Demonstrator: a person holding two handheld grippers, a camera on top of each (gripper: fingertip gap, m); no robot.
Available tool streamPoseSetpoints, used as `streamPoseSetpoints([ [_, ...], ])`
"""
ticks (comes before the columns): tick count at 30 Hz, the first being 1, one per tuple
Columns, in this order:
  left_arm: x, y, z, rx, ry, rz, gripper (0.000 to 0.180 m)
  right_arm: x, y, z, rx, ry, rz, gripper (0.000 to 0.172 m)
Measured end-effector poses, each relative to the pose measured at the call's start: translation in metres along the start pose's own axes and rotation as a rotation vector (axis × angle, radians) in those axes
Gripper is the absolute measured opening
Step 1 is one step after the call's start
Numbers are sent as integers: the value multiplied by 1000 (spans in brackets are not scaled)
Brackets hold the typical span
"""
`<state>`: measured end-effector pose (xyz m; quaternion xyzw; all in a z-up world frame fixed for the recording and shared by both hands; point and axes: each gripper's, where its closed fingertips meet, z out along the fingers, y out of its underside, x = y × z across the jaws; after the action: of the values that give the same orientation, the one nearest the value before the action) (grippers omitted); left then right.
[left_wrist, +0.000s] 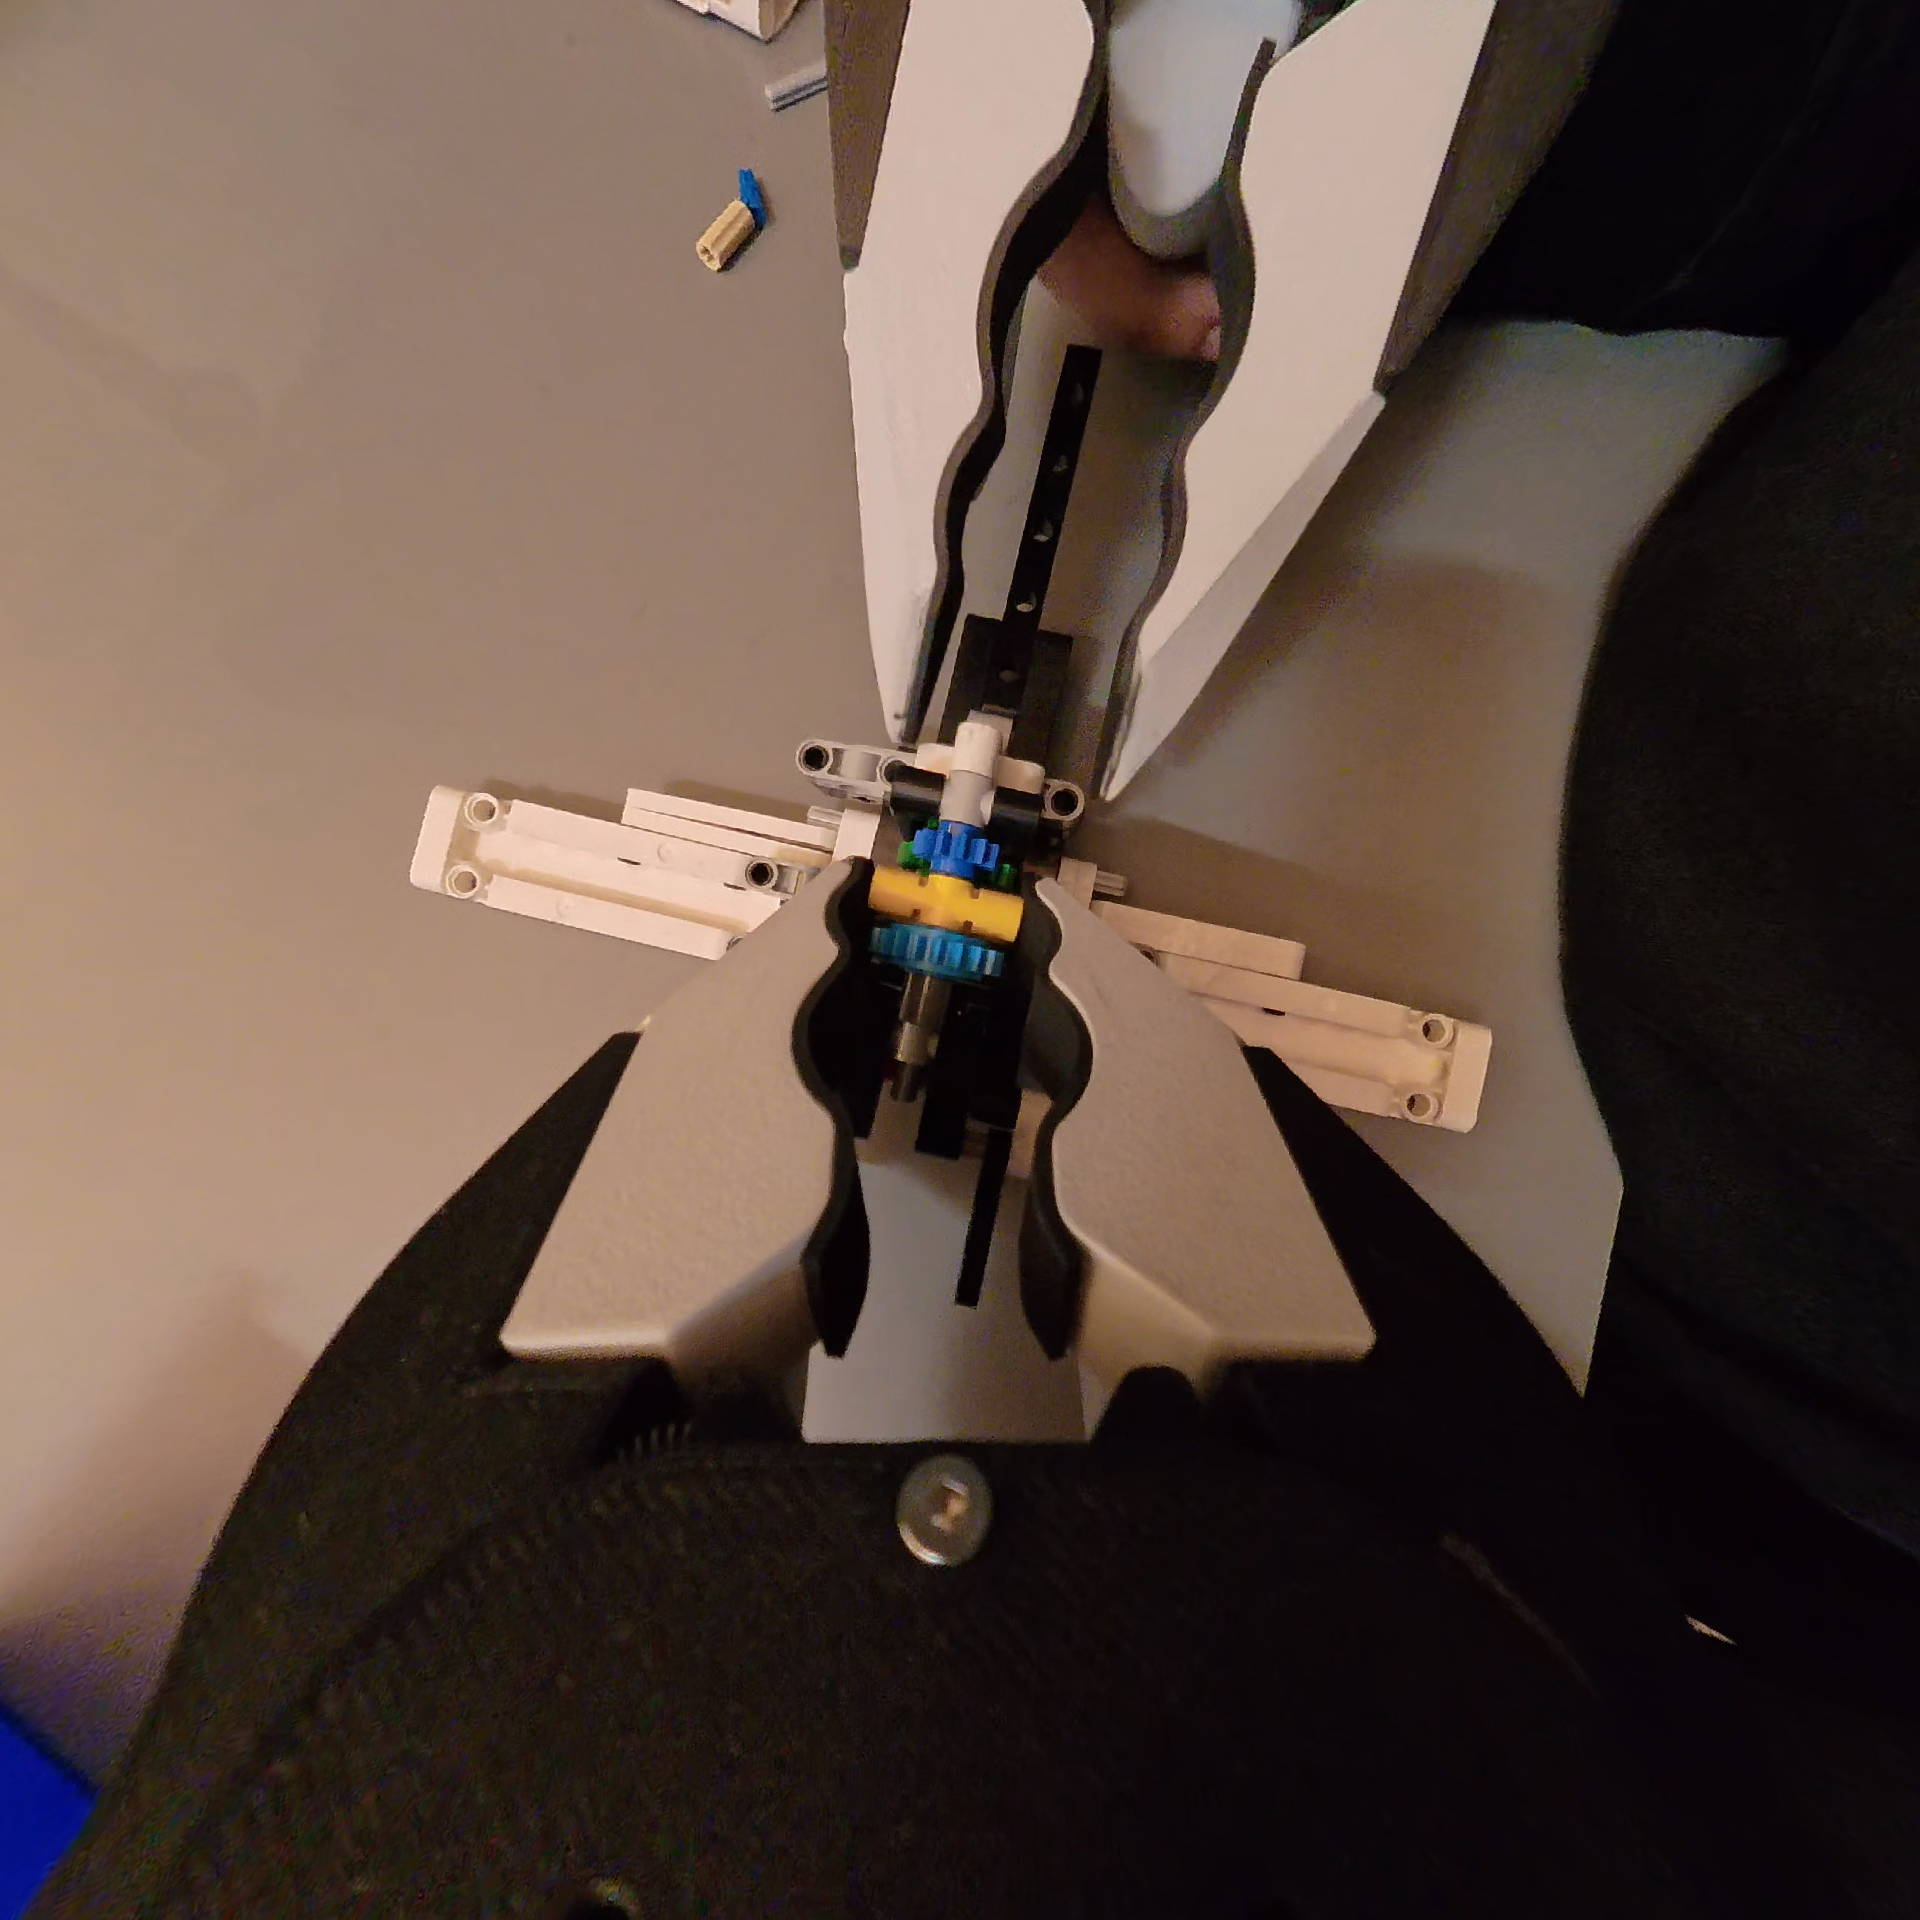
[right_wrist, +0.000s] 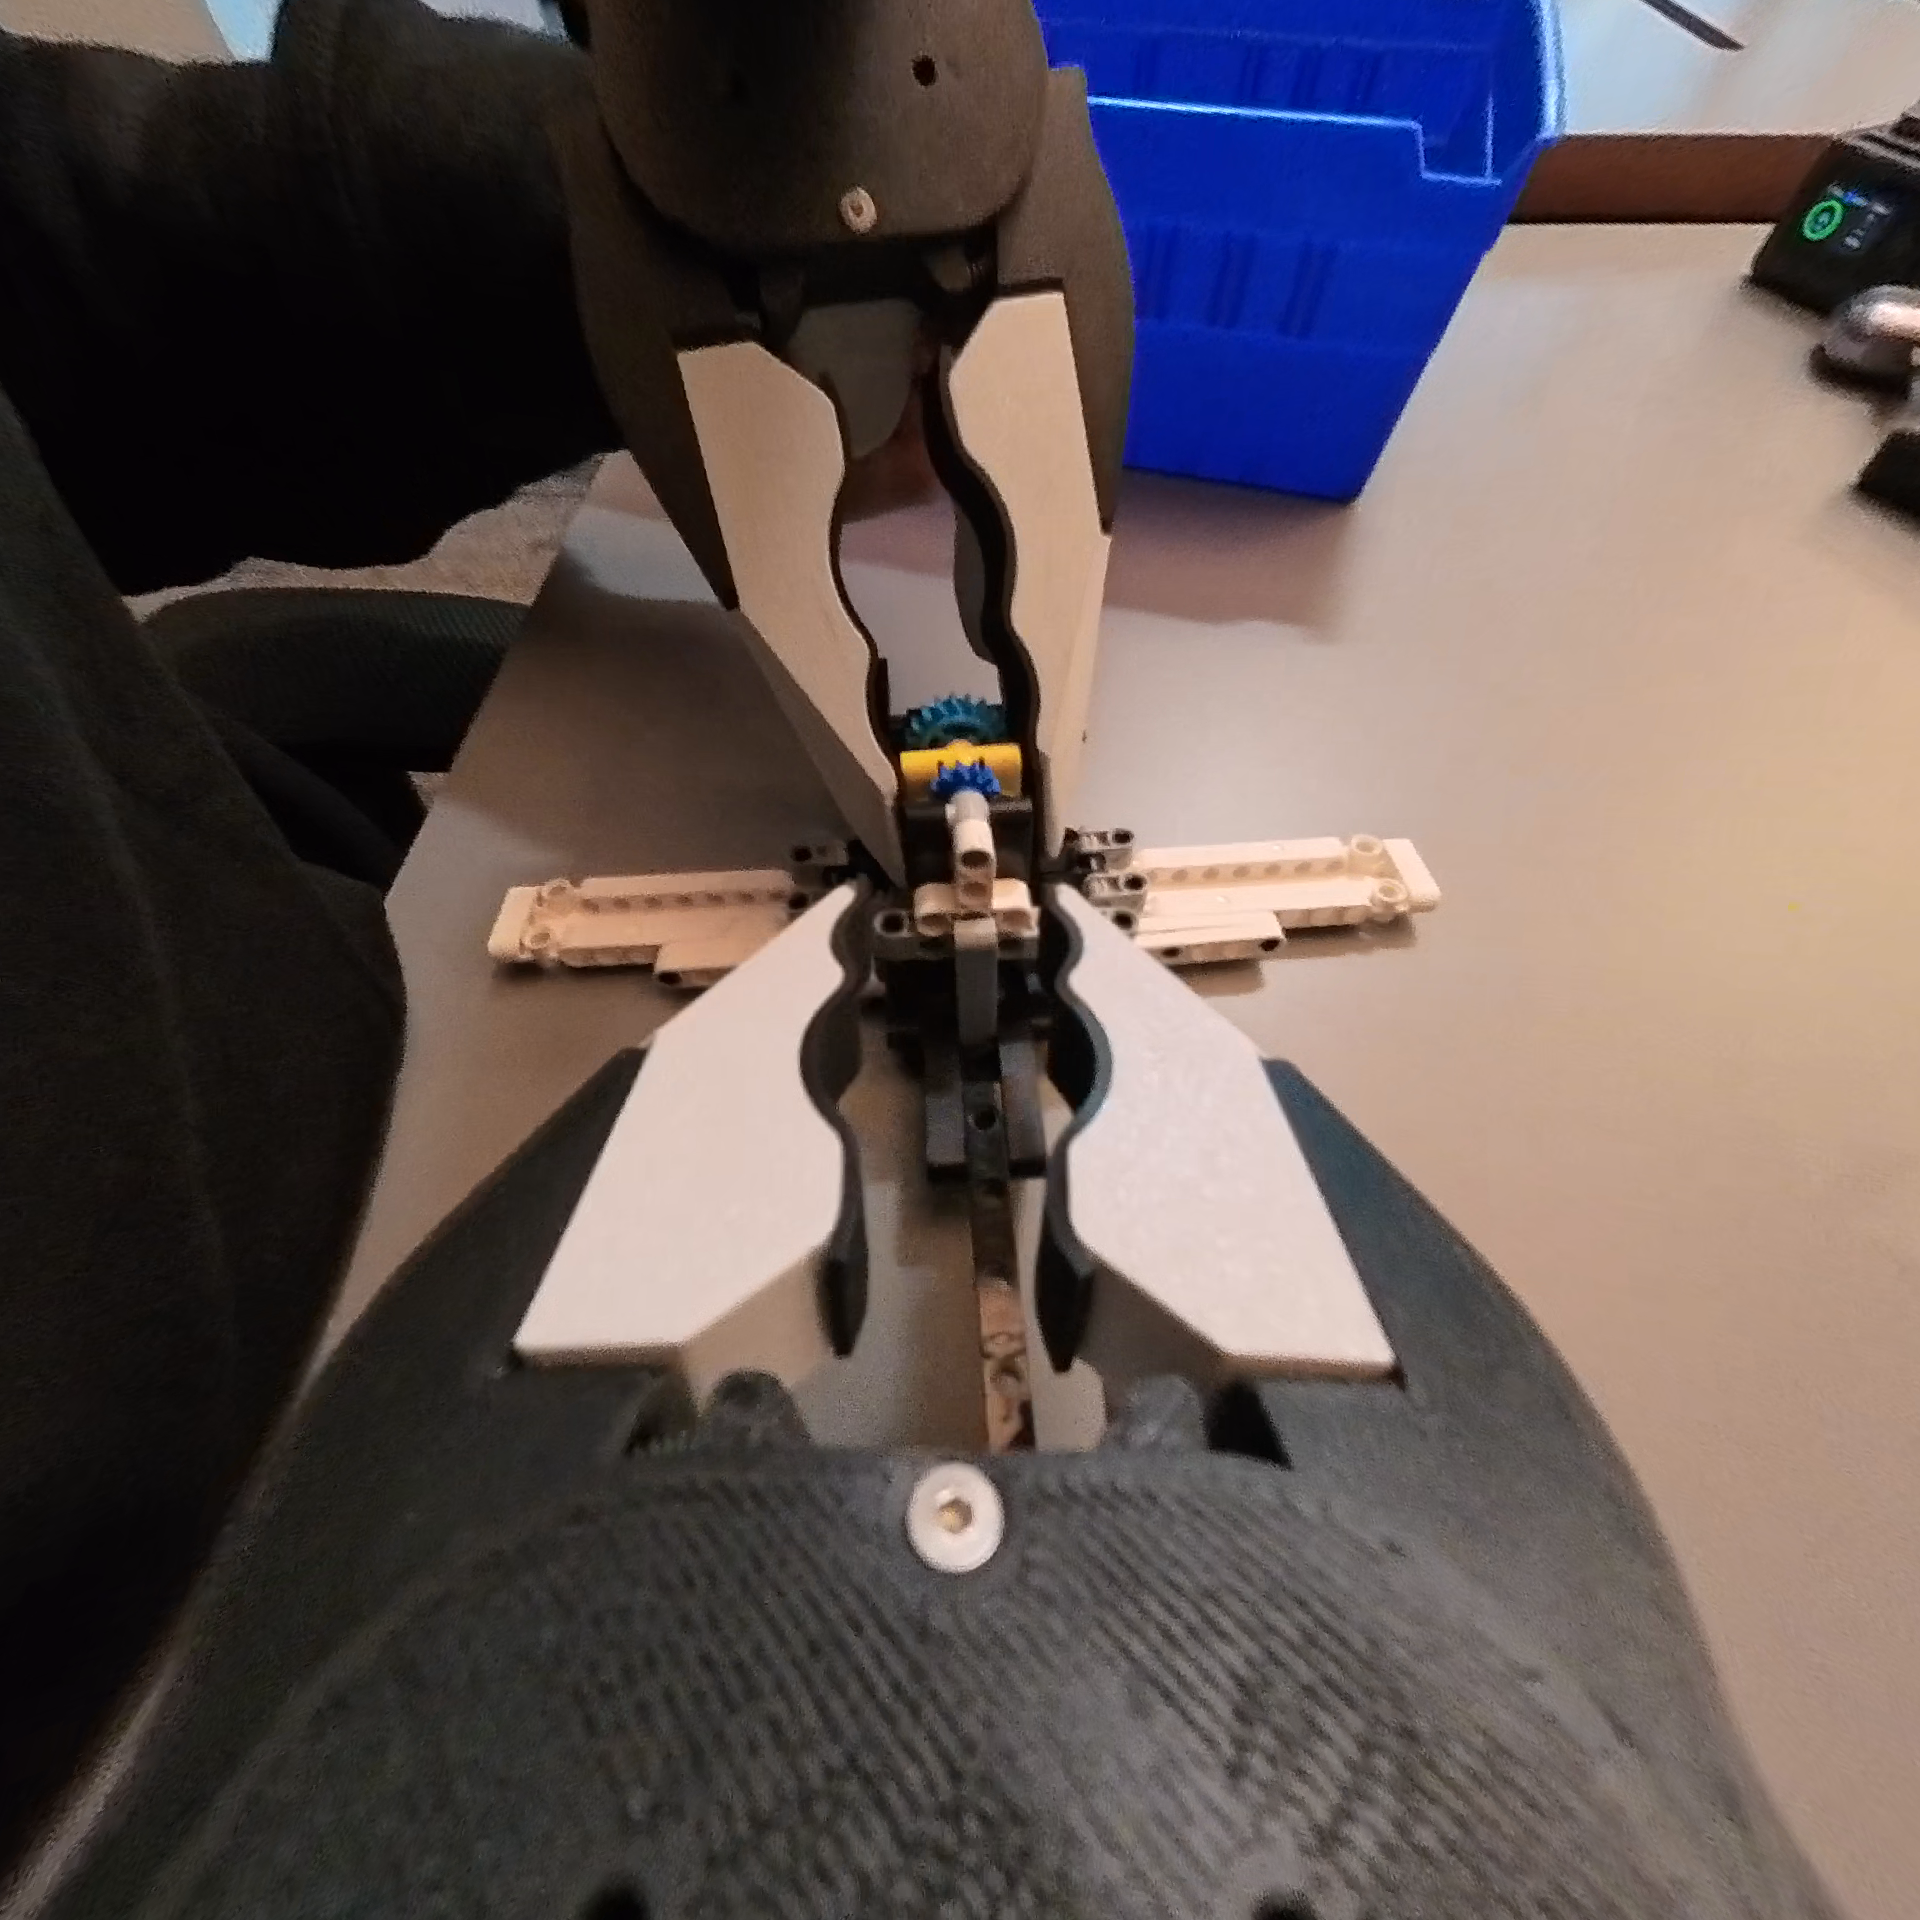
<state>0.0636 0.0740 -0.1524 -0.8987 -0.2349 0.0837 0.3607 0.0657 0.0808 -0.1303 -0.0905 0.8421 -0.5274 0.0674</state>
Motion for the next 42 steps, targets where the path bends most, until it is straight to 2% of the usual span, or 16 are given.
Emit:
streamPoseSetpoints([
  [10,5,0,1,-2,19,34,26,-3,1,4,-106,-68,-37,5],
  [17,1,2,0,20,-7,35,27,0,2,4,-134,-87,-34,5],
  [29,5,-7,3,103,46,-11,27,2,6,-8,-37,-99,72,6],
  [37,7,-5,5,73,60,-16,26,3,6,-10,-32,-53,9,5],
  [40,8,-5,5,75,56,-17,26,5,12,-16,-62,-40,15,31],
  [42,8,-5,5,72,55,-16,26,2,16,-16,-78,-68,40,35],
])
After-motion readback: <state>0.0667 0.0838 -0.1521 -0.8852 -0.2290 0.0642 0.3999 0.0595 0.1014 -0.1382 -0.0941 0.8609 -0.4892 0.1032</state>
